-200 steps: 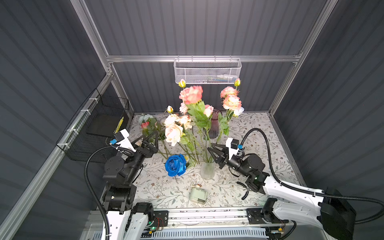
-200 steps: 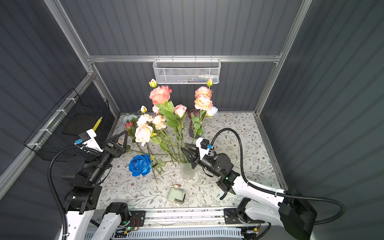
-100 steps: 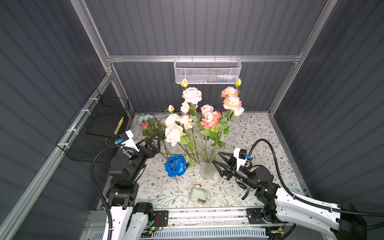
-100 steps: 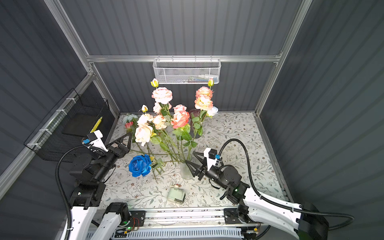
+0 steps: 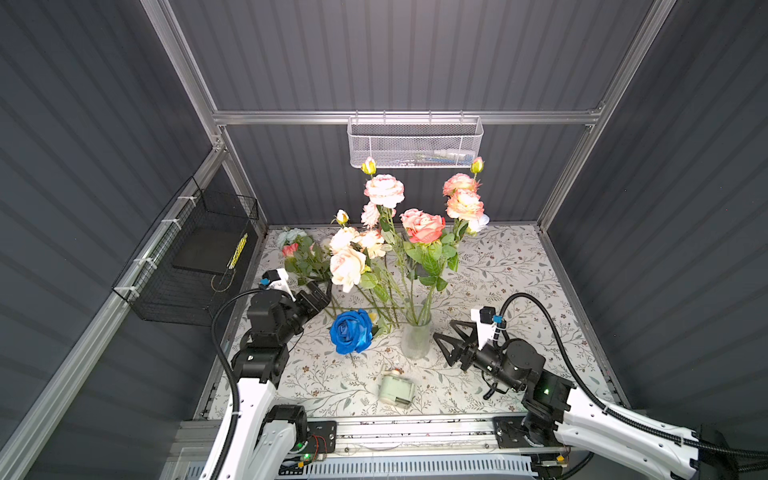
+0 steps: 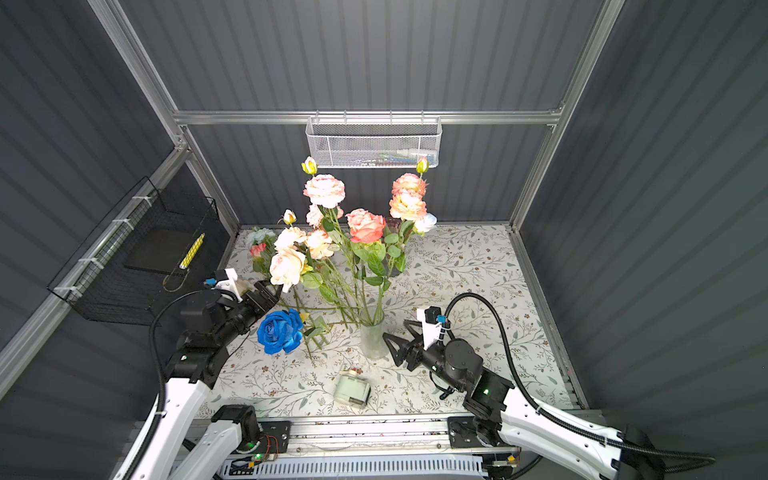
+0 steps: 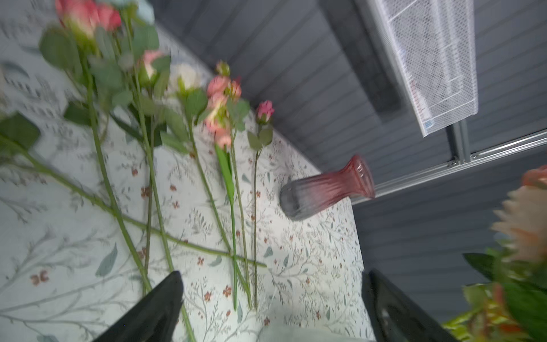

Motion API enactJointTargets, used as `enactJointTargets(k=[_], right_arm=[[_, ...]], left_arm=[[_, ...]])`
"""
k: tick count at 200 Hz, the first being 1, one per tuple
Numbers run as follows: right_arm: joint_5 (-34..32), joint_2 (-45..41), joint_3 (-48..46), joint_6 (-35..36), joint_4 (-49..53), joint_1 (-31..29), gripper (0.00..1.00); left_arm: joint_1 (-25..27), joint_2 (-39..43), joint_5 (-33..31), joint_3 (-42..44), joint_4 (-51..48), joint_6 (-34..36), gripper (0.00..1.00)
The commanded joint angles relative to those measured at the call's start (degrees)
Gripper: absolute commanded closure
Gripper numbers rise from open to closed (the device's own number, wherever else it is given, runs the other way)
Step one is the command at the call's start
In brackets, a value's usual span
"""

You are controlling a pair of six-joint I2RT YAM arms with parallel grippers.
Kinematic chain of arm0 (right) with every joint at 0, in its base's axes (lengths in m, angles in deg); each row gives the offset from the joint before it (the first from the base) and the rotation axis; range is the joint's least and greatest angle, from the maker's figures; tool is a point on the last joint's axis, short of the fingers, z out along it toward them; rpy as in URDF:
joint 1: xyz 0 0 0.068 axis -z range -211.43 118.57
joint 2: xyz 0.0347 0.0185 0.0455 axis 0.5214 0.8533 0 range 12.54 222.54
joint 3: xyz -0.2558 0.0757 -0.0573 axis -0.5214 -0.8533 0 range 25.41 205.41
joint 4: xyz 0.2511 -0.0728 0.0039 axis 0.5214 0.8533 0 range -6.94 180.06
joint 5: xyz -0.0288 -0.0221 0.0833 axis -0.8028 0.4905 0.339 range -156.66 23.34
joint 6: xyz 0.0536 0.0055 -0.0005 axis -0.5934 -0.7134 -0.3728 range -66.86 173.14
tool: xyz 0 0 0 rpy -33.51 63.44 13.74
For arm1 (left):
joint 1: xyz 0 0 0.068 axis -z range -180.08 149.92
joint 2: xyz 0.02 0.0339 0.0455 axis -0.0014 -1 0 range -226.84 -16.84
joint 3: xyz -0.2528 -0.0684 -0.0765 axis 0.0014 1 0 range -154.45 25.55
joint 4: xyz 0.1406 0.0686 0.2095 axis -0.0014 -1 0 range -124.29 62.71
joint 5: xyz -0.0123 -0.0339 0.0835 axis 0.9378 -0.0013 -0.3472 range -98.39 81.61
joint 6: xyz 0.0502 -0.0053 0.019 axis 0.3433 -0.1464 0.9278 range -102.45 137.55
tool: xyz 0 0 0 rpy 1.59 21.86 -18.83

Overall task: Arrange the flowers into the vase
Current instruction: 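Close both grippers on the clear vase from either side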

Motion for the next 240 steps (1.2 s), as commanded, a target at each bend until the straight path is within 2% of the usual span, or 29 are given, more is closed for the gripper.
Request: enactJointTargets(k=[1, 17, 22, 51, 69, 97, 125, 160, 178, 201, 240], right_arm=[[-1.0, 2.0, -0.8, -1.7, 4.7, -0.3, 0.13], [-0.5, 3.4, -0.7, -2.1, 5.4, -0.4, 0.13], [-0.5, 3.4, -0.6, -2.4, 5.6, -0.5, 0.13], [-3.8, 3.1, 4.1, -6.5, 11.7, -0.6, 0.16], [-6.3, 4.9, 10.2, -8.7, 19.2, -0.6, 0.23], [-9.3, 9.1, 18.9, -9.1, 30.4, -0.3, 0.41], [-7.9, 10.3, 23.3, -8.7, 33.8, 0.7, 0.49], [-1.6, 14.2, 29.4, -7.6, 36.4, 1.5, 0.51], [0.6, 18.2, 33.2, -7.0, 39.2, 1.5, 0.48], [1.4, 21.2, 35.0, -7.3, 39.3, 1.5, 0.41], [1.7, 22.9, 37.6, -6.3, 40.0, 1.2, 0.40]], left_arm=[[2.9, -4.4, 4.3, 0.9, 1.0, -0.8, 0.09], [6.4, -6.7, 3.0, 0.2, -0.1, 0.6, 0.09], [7.3, -7.3, 0.8, 0.1, -0.3, 0.9, 0.09], [8.6, -9.2, 0.3, 0.0, -0.7, 1.3, 0.08], [8.7, -9.8, 0.6, 0.0, -0.2, 1.3, 0.07], [9.4, -11.4, 1.6, -0.3, 0.6, 1.3, 0.07], [10.2, -11.4, 1.4, 0.4, 1.6, 1.0, 0.10], [13.2, -12.4, 0.5, -0.6, 2.1, 1.7, 0.11], [14.6, -12.8, -0.4, -0.9, 2.5, 1.9, 0.11], [15.8, -13.0, -0.3, -0.7, 3.7, 1.8, 0.11], [17.9, -13.9, -0.8, -0.3, 5.3, 1.5, 0.11]])
